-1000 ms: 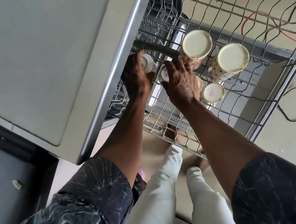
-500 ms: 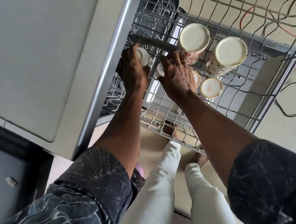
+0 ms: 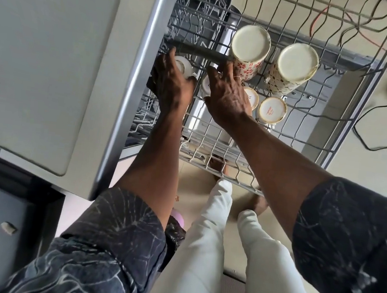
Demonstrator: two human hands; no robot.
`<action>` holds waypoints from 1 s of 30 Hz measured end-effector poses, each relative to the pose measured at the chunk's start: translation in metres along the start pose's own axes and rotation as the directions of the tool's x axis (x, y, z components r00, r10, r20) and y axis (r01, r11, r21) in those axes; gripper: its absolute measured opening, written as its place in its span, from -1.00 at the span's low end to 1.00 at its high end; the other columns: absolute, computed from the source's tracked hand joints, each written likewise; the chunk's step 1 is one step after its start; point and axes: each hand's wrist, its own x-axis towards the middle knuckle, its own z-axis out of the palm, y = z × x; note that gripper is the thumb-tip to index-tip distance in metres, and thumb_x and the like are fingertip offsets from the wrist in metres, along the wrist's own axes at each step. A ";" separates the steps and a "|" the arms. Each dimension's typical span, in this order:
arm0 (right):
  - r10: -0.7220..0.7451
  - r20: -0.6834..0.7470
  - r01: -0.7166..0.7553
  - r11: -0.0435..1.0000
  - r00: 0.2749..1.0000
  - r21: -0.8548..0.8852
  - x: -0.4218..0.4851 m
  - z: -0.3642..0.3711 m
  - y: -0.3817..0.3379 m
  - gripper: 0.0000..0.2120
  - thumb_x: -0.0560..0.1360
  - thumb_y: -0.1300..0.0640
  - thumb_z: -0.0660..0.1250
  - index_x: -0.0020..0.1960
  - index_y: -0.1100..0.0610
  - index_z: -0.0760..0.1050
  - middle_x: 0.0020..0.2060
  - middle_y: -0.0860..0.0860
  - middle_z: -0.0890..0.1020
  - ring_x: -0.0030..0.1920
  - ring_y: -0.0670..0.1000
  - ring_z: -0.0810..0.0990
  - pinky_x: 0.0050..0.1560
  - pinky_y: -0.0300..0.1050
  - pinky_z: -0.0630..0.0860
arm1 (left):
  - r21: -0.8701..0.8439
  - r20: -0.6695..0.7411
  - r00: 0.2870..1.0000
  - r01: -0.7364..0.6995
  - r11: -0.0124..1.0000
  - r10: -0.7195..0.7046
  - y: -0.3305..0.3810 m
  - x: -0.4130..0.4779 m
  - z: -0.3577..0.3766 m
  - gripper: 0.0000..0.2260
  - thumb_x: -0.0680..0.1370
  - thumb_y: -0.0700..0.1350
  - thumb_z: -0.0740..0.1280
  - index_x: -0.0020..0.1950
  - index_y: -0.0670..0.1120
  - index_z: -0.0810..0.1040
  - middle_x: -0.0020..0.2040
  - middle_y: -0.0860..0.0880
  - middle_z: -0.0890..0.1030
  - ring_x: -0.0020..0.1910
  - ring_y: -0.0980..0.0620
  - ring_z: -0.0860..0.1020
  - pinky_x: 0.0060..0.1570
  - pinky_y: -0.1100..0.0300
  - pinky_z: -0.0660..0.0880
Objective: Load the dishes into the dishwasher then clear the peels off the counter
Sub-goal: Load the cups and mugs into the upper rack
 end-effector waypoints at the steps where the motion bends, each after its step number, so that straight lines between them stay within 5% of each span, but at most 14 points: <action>1: -0.002 -0.006 0.002 1.000 1.000 0.005 -0.001 0.000 0.000 -0.39 0.57 0.24 0.34 0.56 0.11 0.23 0.54 0.25 0.16 0.54 0.34 0.14 0.42 0.18 0.41 | -0.006 -0.005 1.000 0.007 1.000 -0.007 0.000 -0.001 -0.002 -0.28 0.52 -0.11 0.47 0.60 0.00 0.19 0.54 -0.08 0.32 0.50 -0.05 0.28 0.41 0.15 0.20; 6: -0.056 -0.011 0.057 0.996 0.998 0.062 -0.003 0.002 0.000 -0.38 0.52 0.38 0.30 0.54 0.16 0.24 0.54 0.27 0.17 0.48 0.35 0.28 0.37 0.19 0.46 | -0.032 -0.047 0.999 -0.004 0.999 0.002 -0.006 -0.013 -0.006 -0.31 0.51 -0.09 0.47 0.57 -0.02 0.24 0.53 -0.09 0.32 0.49 -0.07 0.29 0.32 0.20 0.15; 10: -0.049 -0.002 0.049 0.995 0.999 0.091 0.004 0.002 -0.001 -0.41 0.56 0.41 0.15 0.56 0.12 0.22 0.53 0.27 0.20 0.35 0.27 0.45 0.23 0.12 0.56 | 0.020 -0.097 0.994 -0.040 0.999 0.042 -0.015 -0.024 -0.009 -0.33 0.43 -0.09 0.49 0.51 -0.06 0.34 0.49 -0.12 0.38 0.47 -0.15 0.32 0.38 -0.15 0.31; 12: -0.033 0.028 0.030 0.994 0.999 0.106 0.005 0.002 -0.001 -0.38 0.58 0.40 0.08 0.60 0.09 0.16 0.56 0.26 0.15 0.38 0.26 0.43 0.27 0.12 0.54 | 0.029 -0.119 0.991 -0.059 0.998 0.062 -0.019 -0.028 -0.008 -0.34 0.41 -0.08 0.49 0.48 -0.09 0.37 0.45 -0.14 0.43 0.44 -0.17 0.36 0.33 -0.16 0.36; 17: -0.121 0.005 0.121 0.993 0.993 0.004 0.001 0.002 0.003 -0.60 0.66 0.15 -0.08 0.42 0.15 0.32 0.48 0.25 0.27 0.25 0.24 0.51 0.18 0.11 0.57 | 0.020 -0.159 0.979 -0.130 0.991 0.131 -0.024 -0.041 -0.010 -0.41 0.41 -0.09 0.45 0.42 -0.14 0.42 0.39 -0.17 0.47 0.40 -0.20 0.39 0.28 -0.15 0.41; 20: -0.135 -0.031 0.136 0.990 0.990 0.025 -0.006 0.002 0.010 -0.52 0.61 0.02 -0.16 0.31 0.17 0.41 0.30 0.19 0.43 0.13 0.18 0.52 0.10 0.13 0.54 | 0.041 -0.141 0.979 -0.141 0.989 0.146 -0.026 -0.043 -0.008 -0.42 0.42 -0.08 0.44 0.42 -0.14 0.42 0.42 -0.19 0.44 0.42 -0.21 0.37 0.33 -0.13 0.37; 24: -0.061 -0.039 0.066 0.990 0.997 0.126 -0.011 -0.009 0.016 -0.67 0.65 0.14 0.16 0.38 0.20 0.38 0.28 0.16 0.47 0.16 0.14 0.52 0.19 0.05 0.52 | 0.056 -0.180 0.968 -0.165 0.985 0.172 -0.025 -0.045 -0.007 -0.48 0.44 -0.05 0.42 0.36 -0.17 0.47 0.38 -0.21 0.47 0.41 -0.19 0.38 0.41 0.02 0.25; 30: -0.096 -0.051 0.100 0.993 0.994 0.062 -0.005 -0.013 0.017 -0.47 0.56 0.04 0.40 0.41 0.26 0.34 0.21 0.18 0.56 0.04 0.12 0.58 -0.10 -0.12 0.45 | 0.043 -0.208 0.949 -0.232 0.972 0.235 -0.028 -0.049 -0.003 -0.63 0.44 -0.16 0.42 0.24 -0.15 0.55 0.34 -0.17 0.51 0.37 -0.15 0.43 0.36 0.11 0.23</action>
